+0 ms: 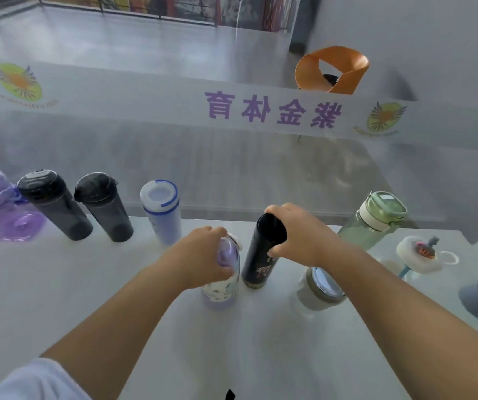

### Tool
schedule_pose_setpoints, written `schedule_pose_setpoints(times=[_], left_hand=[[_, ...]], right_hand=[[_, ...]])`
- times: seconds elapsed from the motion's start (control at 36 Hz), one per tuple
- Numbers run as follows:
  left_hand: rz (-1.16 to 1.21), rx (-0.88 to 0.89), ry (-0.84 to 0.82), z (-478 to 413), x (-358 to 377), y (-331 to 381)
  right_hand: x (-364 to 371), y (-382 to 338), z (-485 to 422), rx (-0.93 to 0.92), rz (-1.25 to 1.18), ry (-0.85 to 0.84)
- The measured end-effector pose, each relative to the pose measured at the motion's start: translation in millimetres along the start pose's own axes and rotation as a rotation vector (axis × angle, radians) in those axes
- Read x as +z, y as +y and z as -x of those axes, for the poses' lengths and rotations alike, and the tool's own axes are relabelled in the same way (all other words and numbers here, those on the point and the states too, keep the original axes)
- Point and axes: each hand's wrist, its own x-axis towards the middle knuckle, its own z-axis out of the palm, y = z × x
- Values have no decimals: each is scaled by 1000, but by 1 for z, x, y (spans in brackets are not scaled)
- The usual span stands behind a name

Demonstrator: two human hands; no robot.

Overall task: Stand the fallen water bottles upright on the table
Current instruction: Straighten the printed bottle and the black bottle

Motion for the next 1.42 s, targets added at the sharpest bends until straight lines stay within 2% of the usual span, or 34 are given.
schedule_pose_setpoints(times=[0.25,0.75,1.42], left_hand=[[-19,-31,81,-33,-17,-4],[-40,-65,136,-100,-34,-2],[-27,-71,67,-104,-37,-1]], right_hand=[[-8,5,-29,37,5,32],[-25,18,-72,66,-5,45],[-35,22,-71,81,23,-41]])
